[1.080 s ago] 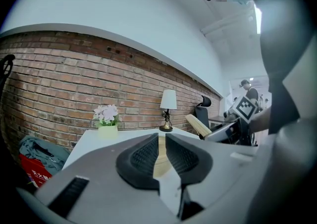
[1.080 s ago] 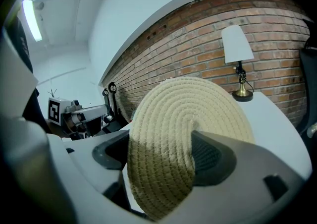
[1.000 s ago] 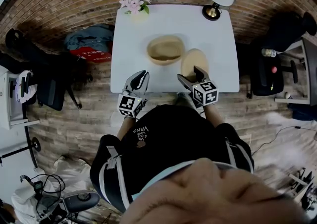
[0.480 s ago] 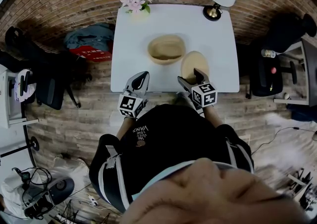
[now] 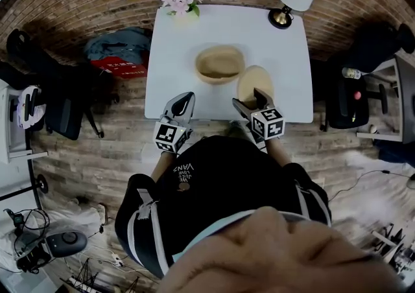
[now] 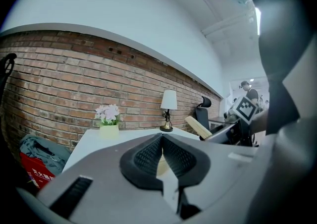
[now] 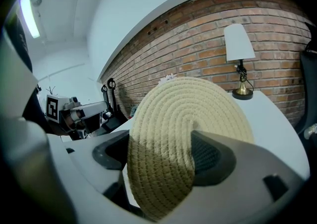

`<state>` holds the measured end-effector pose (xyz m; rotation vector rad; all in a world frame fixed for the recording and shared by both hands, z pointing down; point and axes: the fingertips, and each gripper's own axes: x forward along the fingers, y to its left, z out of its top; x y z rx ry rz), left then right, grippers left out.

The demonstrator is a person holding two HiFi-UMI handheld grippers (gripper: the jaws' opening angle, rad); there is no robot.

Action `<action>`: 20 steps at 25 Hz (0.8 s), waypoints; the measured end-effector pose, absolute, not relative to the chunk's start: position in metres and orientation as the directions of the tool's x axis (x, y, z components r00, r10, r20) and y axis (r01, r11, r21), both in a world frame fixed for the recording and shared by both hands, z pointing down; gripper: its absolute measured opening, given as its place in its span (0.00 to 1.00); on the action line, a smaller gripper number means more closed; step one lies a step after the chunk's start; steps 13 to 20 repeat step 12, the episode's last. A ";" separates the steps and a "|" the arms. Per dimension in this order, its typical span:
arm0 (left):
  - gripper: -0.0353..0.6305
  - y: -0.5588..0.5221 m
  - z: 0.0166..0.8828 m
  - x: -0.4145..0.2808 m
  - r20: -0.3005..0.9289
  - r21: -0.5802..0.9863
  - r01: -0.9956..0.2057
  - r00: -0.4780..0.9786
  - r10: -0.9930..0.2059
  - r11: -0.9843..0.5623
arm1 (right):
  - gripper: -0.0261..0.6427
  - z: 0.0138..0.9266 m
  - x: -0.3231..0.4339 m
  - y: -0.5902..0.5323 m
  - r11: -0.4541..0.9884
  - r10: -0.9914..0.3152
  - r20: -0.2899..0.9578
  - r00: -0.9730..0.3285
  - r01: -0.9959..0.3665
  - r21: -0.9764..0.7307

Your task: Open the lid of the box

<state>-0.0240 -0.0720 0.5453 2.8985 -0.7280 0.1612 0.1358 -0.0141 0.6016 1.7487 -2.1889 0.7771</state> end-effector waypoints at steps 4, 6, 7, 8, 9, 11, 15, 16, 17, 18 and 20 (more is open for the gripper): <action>0.07 -0.074 0.547 -0.026 0.143 0.120 -0.482 0.874 -0.465 -0.868 | 0.56 0.602 0.136 -0.016 0.141 -0.833 0.489 -0.257 -0.955 -0.261; 0.07 -0.073 0.548 -0.026 0.144 0.121 -0.484 0.872 -0.467 -0.867 | 0.56 0.602 0.136 -0.017 0.143 -0.834 0.488 -0.259 -0.954 -0.263; 0.07 -0.073 0.548 -0.026 0.143 0.122 -0.485 0.872 -0.468 -0.866 | 0.56 0.602 0.136 -0.018 0.143 -0.834 0.487 -0.260 -0.954 -0.264; 0.07 -0.074 0.547 -0.025 0.141 0.123 -0.486 0.872 -0.469 -0.865 | 0.56 0.601 0.137 -0.018 0.144 -0.834 0.486 -0.261 -0.953 -0.266; 0.07 -0.074 0.547 -0.024 0.139 0.124 -0.486 0.872 -0.470 -0.865 | 0.56 0.601 0.137 -0.019 0.144 -0.834 0.485 -0.263 -0.953 -0.268; 0.07 -0.074 0.547 -0.022 0.137 0.126 -0.486 0.872 -0.470 -0.865 | 0.56 0.601 0.138 -0.020 0.144 -0.836 0.481 -0.265 -0.951 -0.274; 0.07 -0.075 0.546 -0.022 0.136 0.127 -0.485 0.873 -0.469 -0.865 | 0.56 0.601 0.138 -0.020 0.144 -0.836 0.479 -0.267 -0.950 -0.278; 0.07 -0.075 0.546 -0.022 0.136 0.127 -0.485 0.873 -0.469 -0.865 | 0.56 0.601 0.138 -0.020 0.144 -0.836 0.479 -0.267 -0.950 -0.278; 0.07 -0.075 0.546 -0.022 0.136 0.127 -0.485 0.873 -0.469 -0.865 | 0.56 0.601 0.138 -0.020 0.144 -0.836 0.479 -0.267 -0.950 -0.278; 0.07 -0.075 0.546 -0.022 0.136 0.127 -0.485 0.873 -0.469 -0.865 | 0.56 0.601 0.138 -0.020 0.144 -0.836 0.479 -0.267 -0.950 -0.278; 0.07 -0.075 0.546 -0.022 0.136 0.127 -0.485 0.873 -0.469 -0.865 | 0.56 0.601 0.138 -0.020 0.144 -0.836 0.479 -0.267 -0.950 -0.278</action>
